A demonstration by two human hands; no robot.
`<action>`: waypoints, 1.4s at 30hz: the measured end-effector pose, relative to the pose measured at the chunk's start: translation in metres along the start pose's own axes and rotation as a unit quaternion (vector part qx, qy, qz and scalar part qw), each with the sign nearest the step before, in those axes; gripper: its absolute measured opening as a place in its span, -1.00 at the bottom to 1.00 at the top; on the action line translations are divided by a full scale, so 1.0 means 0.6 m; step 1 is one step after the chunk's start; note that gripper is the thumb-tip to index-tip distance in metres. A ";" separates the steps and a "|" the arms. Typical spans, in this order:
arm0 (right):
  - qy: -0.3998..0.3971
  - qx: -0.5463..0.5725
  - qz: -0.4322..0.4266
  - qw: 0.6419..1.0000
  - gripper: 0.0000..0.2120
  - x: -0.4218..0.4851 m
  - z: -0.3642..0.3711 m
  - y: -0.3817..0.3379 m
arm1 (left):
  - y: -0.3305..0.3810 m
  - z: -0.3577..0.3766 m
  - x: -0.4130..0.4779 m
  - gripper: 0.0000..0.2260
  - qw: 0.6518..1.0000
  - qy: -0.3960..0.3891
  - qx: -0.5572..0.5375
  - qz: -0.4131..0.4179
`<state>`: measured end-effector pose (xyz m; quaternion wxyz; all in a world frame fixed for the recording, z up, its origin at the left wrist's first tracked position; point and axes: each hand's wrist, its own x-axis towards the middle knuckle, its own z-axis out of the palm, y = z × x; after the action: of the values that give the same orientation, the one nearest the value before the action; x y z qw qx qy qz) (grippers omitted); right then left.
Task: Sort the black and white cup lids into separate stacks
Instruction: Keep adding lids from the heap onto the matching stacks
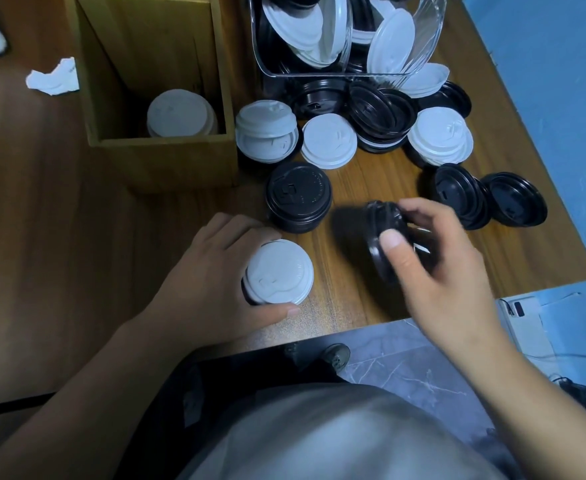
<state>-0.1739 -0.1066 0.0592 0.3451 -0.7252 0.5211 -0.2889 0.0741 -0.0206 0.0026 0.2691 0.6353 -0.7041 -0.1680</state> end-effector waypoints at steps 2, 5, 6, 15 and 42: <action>0.034 0.069 0.035 0.996 -0.72 0.003 -0.008 -0.004 | 0.000 0.000 0.000 -0.30 1.000 -0.002 0.001 0.000; 0.044 0.087 0.051 0.994 -0.69 0.001 -0.008 0.004 | 0.000 0.000 0.001 -0.29 1.000 -0.002 0.002 0.000; 0.028 0.064 0.034 0.997 -0.65 0.000 -0.006 0.008 | 0.001 0.000 0.001 -0.29 1.000 -0.003 0.003 -0.001; -0.236 -0.156 -0.228 0.932 -0.29 0.011 0.002 0.059 | 0.002 0.001 0.000 -0.30 1.000 0.006 0.002 -0.002; -0.173 -0.158 -0.223 0.946 -0.37 0.009 -0.006 0.050 | 0.008 0.005 -0.003 -0.28 0.997 -0.022 0.061 0.034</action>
<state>-0.1915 -0.1191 0.0376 0.2377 -0.9071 0.3168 -0.1427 0.0688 -0.0187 0.0027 0.2193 0.6224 -0.7401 -0.1294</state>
